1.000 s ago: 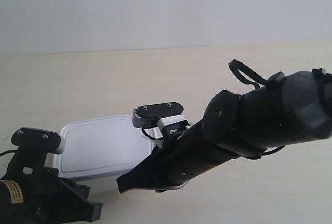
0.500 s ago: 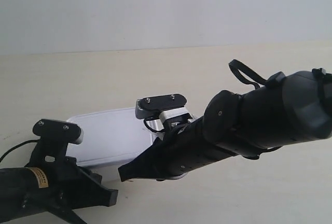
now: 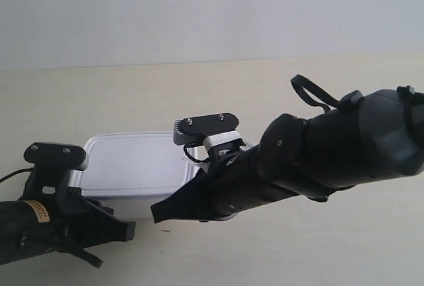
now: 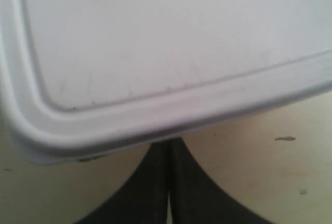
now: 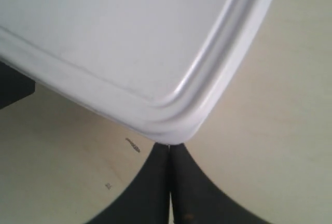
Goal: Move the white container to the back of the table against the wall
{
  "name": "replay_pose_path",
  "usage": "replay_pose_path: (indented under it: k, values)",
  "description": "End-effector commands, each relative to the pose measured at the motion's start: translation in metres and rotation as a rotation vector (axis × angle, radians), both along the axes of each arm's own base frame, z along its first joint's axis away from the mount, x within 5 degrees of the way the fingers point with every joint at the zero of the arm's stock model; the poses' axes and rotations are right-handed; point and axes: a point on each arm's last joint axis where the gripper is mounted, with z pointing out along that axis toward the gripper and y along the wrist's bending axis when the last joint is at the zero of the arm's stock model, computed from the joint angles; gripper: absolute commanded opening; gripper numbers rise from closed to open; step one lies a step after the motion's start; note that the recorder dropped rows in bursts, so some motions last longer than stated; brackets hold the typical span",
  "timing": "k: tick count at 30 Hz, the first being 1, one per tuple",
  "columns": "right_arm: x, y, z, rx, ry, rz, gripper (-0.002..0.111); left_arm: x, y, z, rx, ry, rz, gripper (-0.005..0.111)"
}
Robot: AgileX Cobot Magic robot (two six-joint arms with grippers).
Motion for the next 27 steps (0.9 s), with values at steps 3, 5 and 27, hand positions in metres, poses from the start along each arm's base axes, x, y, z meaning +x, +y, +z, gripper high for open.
replay_pose_path:
  k: [3,5,27]
  values:
    - [0.009,0.012,0.002,0.015,-0.015,0.018,0.0,0.006,-0.001,0.003,-0.001,-0.039,-0.003,0.0]
    - [0.011,0.014,-0.001,0.012,-0.007,0.021,0.0,0.008,-0.003,0.005,0.007,-0.051,-0.018,0.0]
    - [0.031,0.033,0.01,0.062,-0.07,0.005,0.0,0.043,0.011,0.016,0.042,-0.09,0.005,0.0]
